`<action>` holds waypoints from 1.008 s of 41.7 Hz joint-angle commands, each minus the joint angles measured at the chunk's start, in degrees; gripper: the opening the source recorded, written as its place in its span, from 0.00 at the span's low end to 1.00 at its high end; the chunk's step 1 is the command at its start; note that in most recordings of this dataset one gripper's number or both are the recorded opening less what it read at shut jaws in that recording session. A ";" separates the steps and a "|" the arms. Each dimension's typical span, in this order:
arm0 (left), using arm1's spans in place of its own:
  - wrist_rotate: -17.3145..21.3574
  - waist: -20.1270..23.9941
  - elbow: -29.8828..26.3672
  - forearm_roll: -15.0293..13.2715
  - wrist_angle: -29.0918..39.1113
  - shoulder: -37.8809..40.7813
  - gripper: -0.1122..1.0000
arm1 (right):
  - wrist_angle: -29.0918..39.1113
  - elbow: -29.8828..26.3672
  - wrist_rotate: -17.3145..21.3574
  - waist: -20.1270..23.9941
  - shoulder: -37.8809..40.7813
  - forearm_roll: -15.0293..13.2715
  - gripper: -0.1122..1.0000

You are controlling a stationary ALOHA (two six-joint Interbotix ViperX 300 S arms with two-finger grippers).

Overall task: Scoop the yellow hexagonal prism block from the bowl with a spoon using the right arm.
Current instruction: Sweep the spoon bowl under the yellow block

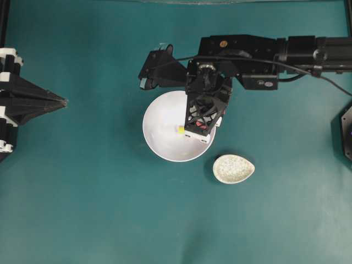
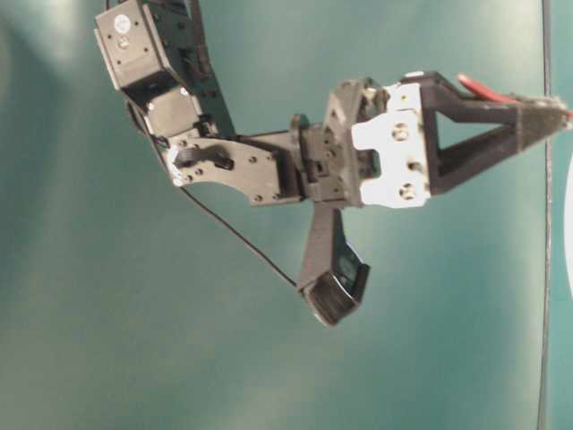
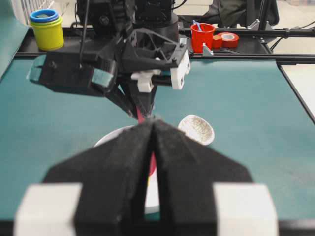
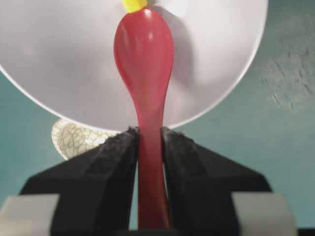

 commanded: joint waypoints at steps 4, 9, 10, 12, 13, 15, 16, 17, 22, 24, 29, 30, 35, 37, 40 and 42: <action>0.00 -0.09 -1.41 0.18 -0.26 0.18 0.10 | -1.85 -1.32 -0.09 0.18 -0.53 0.26 0.30; -0.09 0.00 -1.41 0.18 -0.26 0.18 0.10 | -3.78 -1.32 -0.44 0.18 -0.09 0.26 0.30; -0.09 0.00 -1.41 0.09 -0.26 0.18 0.10 | -4.31 -1.32 -0.62 0.18 -0.09 0.18 0.30; -0.09 0.00 -1.41 0.18 -0.26 0.09 0.10 | -5.36 -1.32 -0.97 0.18 0.00 0.18 0.30; -0.18 0.00 -1.41 0.18 -0.26 0.18 0.10 | -5.80 -1.32 -1.14 0.26 -0.09 0.26 0.30; -0.18 0.00 -1.41 0.18 -0.26 0.18 0.10 | -6.94 -1.32 -1.58 0.18 -0.09 0.26 0.30; -0.18 0.00 -1.41 0.09 -0.26 0.09 0.10 | -7.38 -1.32 -1.67 0.26 -0.09 0.18 0.30; -0.18 -0.09 -1.41 0.09 -0.26 0.09 0.10 | -8.09 -1.32 -1.76 0.18 -0.09 0.18 0.30; -0.26 0.00 -1.41 0.09 -0.26 0.18 0.10 | -10.63 -1.32 -1.85 0.18 -0.09 0.18 0.30; -0.26 0.00 -1.41 0.18 -0.26 0.18 0.10 | -11.60 -1.32 -1.85 0.18 -0.09 0.18 0.30; -0.26 0.00 -1.41 0.18 -0.26 0.09 0.10 | -13.89 -1.32 -1.85 0.18 -0.09 0.70 0.30; -0.26 0.00 -1.41 0.09 -0.26 0.09 0.10 | -14.50 -1.32 -1.85 0.18 -0.09 1.05 0.30; -0.26 0.00 -1.41 0.18 -0.26 0.18 0.10 | -16.08 -1.23 -1.85 0.18 -0.09 2.11 0.30; -0.26 0.00 -1.41 0.09 -0.26 0.09 0.10 | -16.26 -1.23 -1.85 0.26 -0.09 2.29 0.30; -0.26 -0.09 -1.41 0.09 -0.26 0.09 0.10 | -16.44 -0.88 -1.85 0.26 -0.35 2.37 0.30; -0.26 0.00 -1.41 0.18 -0.26 0.18 0.10 | -16.70 -0.62 -1.85 0.26 -0.62 2.37 0.30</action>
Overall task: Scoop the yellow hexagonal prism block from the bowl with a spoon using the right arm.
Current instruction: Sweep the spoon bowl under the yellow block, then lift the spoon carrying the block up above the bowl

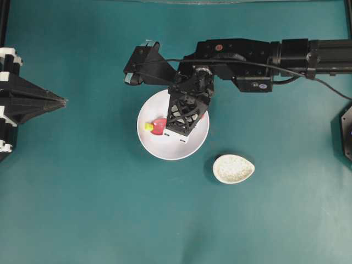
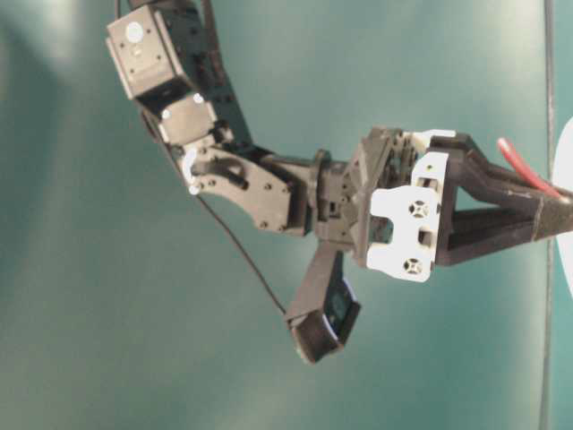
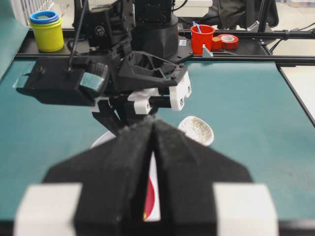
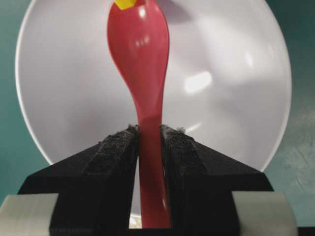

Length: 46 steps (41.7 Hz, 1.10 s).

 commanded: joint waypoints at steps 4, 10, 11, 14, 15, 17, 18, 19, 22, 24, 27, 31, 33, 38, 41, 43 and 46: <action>-0.09 0.00 -1.32 0.09 -0.26 0.26 0.10 | -1.85 0.18 -0.09 0.18 -2.55 0.35 0.30; -0.18 0.00 -1.32 0.18 -0.26 0.26 0.10 | -3.78 1.85 -0.09 0.09 -3.78 0.62 0.30; -0.18 0.00 -1.32 0.09 -0.26 0.26 0.10 | -4.13 2.11 -0.09 0.09 -3.96 0.79 0.30; -0.18 0.00 -1.32 0.09 -0.26 0.35 0.10 | -5.36 3.25 -0.09 0.18 -4.57 0.97 0.30; -0.26 0.00 -1.32 0.18 -0.26 0.26 0.10 | -5.71 3.78 -0.09 0.18 -4.83 1.05 0.30; -0.26 0.00 -1.32 0.09 -0.26 0.26 0.10 | -6.94 4.75 -0.09 0.18 -5.36 1.14 0.30; -0.26 0.00 -1.32 0.09 -0.26 0.35 0.10 | -7.73 5.45 0.00 0.09 -5.71 1.23 0.30; -0.26 0.00 -1.32 0.18 -0.26 0.35 0.10 | -8.35 5.80 0.00 0.18 -5.89 1.23 0.30; -0.26 0.00 -1.32 0.09 -0.26 0.26 0.10 | -10.11 7.56 0.00 0.09 -6.77 1.49 0.30; -0.26 0.00 -1.32 0.18 -0.26 0.35 0.10 | -11.34 8.61 0.00 0.18 -7.47 1.76 0.30; -0.26 0.00 -1.32 0.09 -0.26 0.35 0.10 | -13.01 10.28 0.00 0.18 -8.35 2.11 0.30; -0.26 0.00 -1.32 0.18 -0.26 0.35 0.10 | -15.47 12.83 0.18 0.18 -9.67 2.46 0.30; -0.26 0.00 -1.23 0.09 -0.26 0.35 0.10 | -16.79 14.24 0.18 0.18 -10.46 2.55 0.30; -0.26 0.00 -1.32 0.18 -0.26 0.44 0.10 | -20.74 17.93 0.44 0.18 -12.74 3.16 0.30; -0.26 0.00 -1.23 0.18 -0.26 0.53 0.10 | -22.76 19.78 0.53 0.18 -14.06 3.52 0.30; -0.26 0.00 -1.23 0.09 -0.26 0.53 0.10 | -24.17 21.01 0.53 0.18 -14.94 3.69 0.30; -0.26 -0.09 -1.23 0.18 -0.26 0.53 0.10 | -26.02 22.59 0.70 0.18 -16.17 3.87 0.30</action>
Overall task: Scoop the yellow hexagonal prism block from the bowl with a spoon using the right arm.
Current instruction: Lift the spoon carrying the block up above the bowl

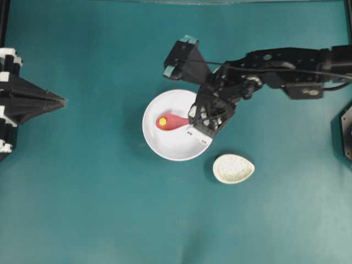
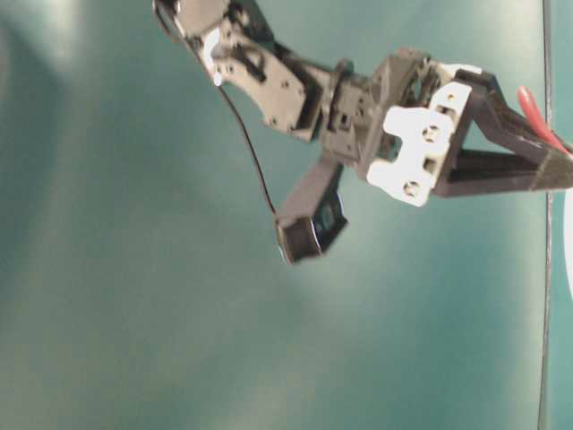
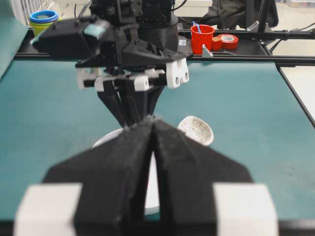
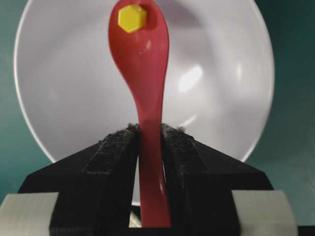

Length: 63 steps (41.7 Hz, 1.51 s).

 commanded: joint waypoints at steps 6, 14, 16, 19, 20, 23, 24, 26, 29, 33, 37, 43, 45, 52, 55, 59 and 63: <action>-0.09 0.00 -1.23 0.09 -0.26 0.62 0.10 | -5.45 3.87 0.44 0.09 -5.71 0.79 0.30; 0.00 -0.09 -1.23 0.09 -0.26 0.70 0.10 | -9.32 7.38 0.53 0.09 -8.70 1.76 0.30; 0.00 0.00 -1.23 0.18 -0.26 0.70 0.10 | -10.20 8.17 0.53 0.09 -9.40 1.85 0.30; 0.00 0.00 -1.23 0.09 -0.26 0.70 0.10 | -11.43 9.32 0.53 0.09 -10.46 2.20 0.30; 0.00 -0.09 -1.23 0.09 -0.26 0.70 0.10 | -11.60 9.49 0.53 0.09 -10.72 2.29 0.30; 0.00 0.00 -1.23 0.18 -0.18 0.79 0.10 | -12.30 10.20 0.53 0.18 -11.69 2.64 0.30; 0.00 -0.09 -1.23 0.18 -0.26 0.79 0.10 | -12.57 10.46 0.53 0.09 -12.04 2.72 0.30; 0.00 0.00 -1.23 0.09 -0.26 0.79 0.10 | -12.92 10.81 0.53 0.18 -12.74 2.90 0.30; -0.09 -0.09 -1.23 0.18 -0.18 0.79 0.10 | -13.18 11.34 0.53 0.18 -13.71 3.16 0.30; 0.00 0.00 -1.23 0.18 -0.26 0.70 0.10 | -13.27 11.78 0.53 0.18 -14.94 3.34 0.30; 0.00 0.00 -1.23 0.18 -0.26 0.79 0.10 | -13.18 11.78 0.53 0.18 -15.73 3.34 0.30; 0.00 0.00 -1.23 0.09 -0.26 0.79 0.10 | -12.92 11.78 0.53 0.18 -17.14 3.34 0.30; 0.00 0.00 -1.23 0.18 -0.26 0.79 0.10 | -12.92 11.78 0.53 0.18 -17.58 3.34 0.30; -0.09 0.00 -1.23 0.18 -0.26 0.79 0.10 | -12.13 11.78 0.53 0.18 -18.63 3.34 0.30; 0.00 -0.09 -1.23 0.18 -0.26 0.70 0.10 | -11.95 11.78 0.53 0.18 -19.16 3.34 0.30; -0.09 0.00 -1.23 0.09 -0.26 0.70 0.10 | -12.04 11.78 0.44 0.26 -19.86 3.34 0.30; -0.09 0.00 -1.23 0.18 -0.26 0.70 0.10 | -12.04 11.78 0.44 0.18 -20.48 3.34 0.30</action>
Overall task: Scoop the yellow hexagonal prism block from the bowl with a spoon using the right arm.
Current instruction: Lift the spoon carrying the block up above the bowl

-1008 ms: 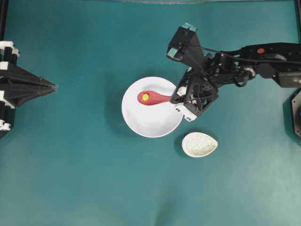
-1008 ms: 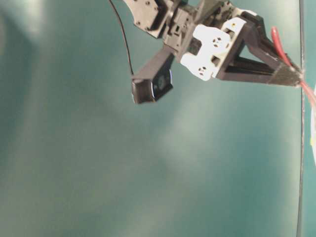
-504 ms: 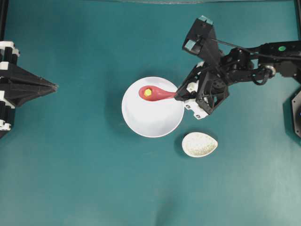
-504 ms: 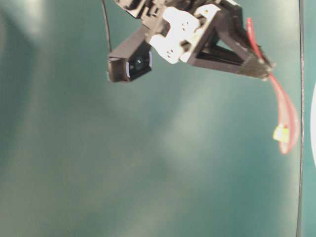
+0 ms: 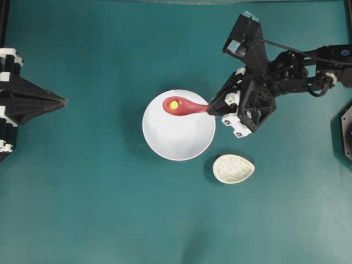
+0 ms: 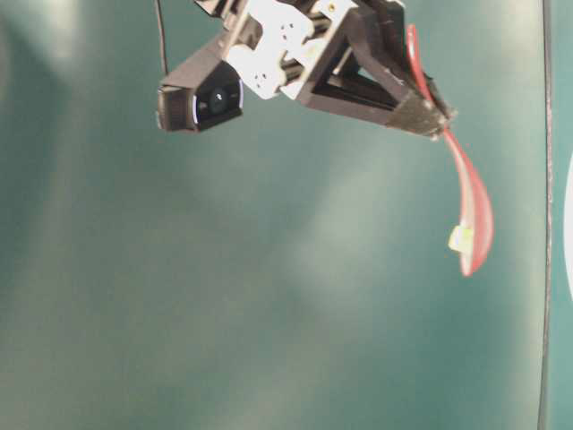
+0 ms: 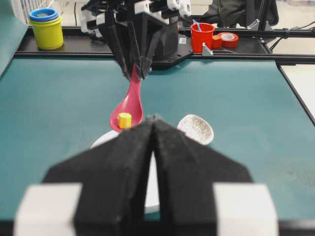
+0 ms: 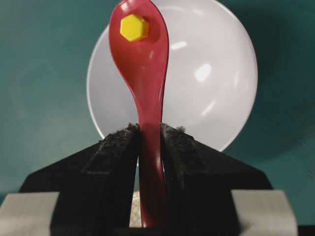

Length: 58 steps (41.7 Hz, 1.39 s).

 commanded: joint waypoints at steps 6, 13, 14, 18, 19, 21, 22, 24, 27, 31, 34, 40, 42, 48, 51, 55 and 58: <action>-0.09 0.00 -1.23 0.18 -0.26 0.44 0.10 | -0.18 -0.79 0.00 0.09 -2.37 0.18 0.30; -0.09 -0.09 -1.23 0.18 -0.26 0.44 0.10 | -0.18 -0.97 0.00 0.09 -2.90 0.09 0.30; -0.09 0.00 -1.23 0.09 -0.26 0.53 0.10 | -0.18 -1.05 -0.09 0.09 -2.99 0.09 0.30; -0.09 0.00 -1.32 0.09 -0.26 0.44 0.10 | -0.18 -1.05 -0.09 0.09 -3.52 0.09 0.30; -0.09 0.00 -1.32 0.18 -0.26 0.35 0.10 | -0.18 -1.05 -0.09 0.09 -3.60 0.09 0.30; -0.09 -0.09 -1.32 0.18 -0.26 0.44 0.10 | -0.18 -1.14 -0.09 0.09 -3.96 0.09 0.30; -0.18 0.00 -1.23 0.09 -0.26 0.35 0.10 | -0.18 -1.14 -0.09 0.09 -4.13 0.09 0.30; -0.18 0.00 -1.32 0.18 -0.26 0.26 0.10 | -0.18 -1.14 -0.09 0.09 -4.39 0.00 0.30; -0.18 -0.09 -1.32 0.09 -0.26 0.26 0.10 | -0.18 -1.14 -0.09 0.09 -4.92 0.00 0.30; -0.18 0.00 -1.32 0.09 -0.26 0.26 0.10 | -0.18 -1.23 -0.09 0.09 -5.54 0.09 0.30; -0.18 -0.09 -1.32 0.09 -0.26 0.18 0.10 | -0.18 -1.32 -0.09 0.09 -5.80 0.09 0.30; -0.18 -0.09 -1.32 0.09 -0.26 0.09 0.10 | -0.18 -1.41 -0.09 0.09 -5.89 0.00 0.30; -0.18 -0.09 -1.32 0.09 -0.26 0.09 0.10 | -0.18 -1.41 -0.09 0.09 -5.89 0.00 0.30; -0.18 0.00 -1.32 0.09 -0.26 0.09 0.10 | -0.18 -1.41 -0.09 0.09 -5.89 0.00 0.30; -0.18 -0.09 -1.32 0.18 -0.26 0.09 0.10 | -0.18 -1.32 -0.09 0.00 -5.89 0.00 0.30; -0.26 -0.09 -1.32 0.09 -0.26 0.09 0.10 | -0.18 -1.32 -0.09 0.09 -5.89 0.00 0.30; -0.18 -0.09 -1.32 0.18 -0.26 0.09 0.10 | -0.18 -1.32 -0.18 0.09 -5.89 -0.09 0.30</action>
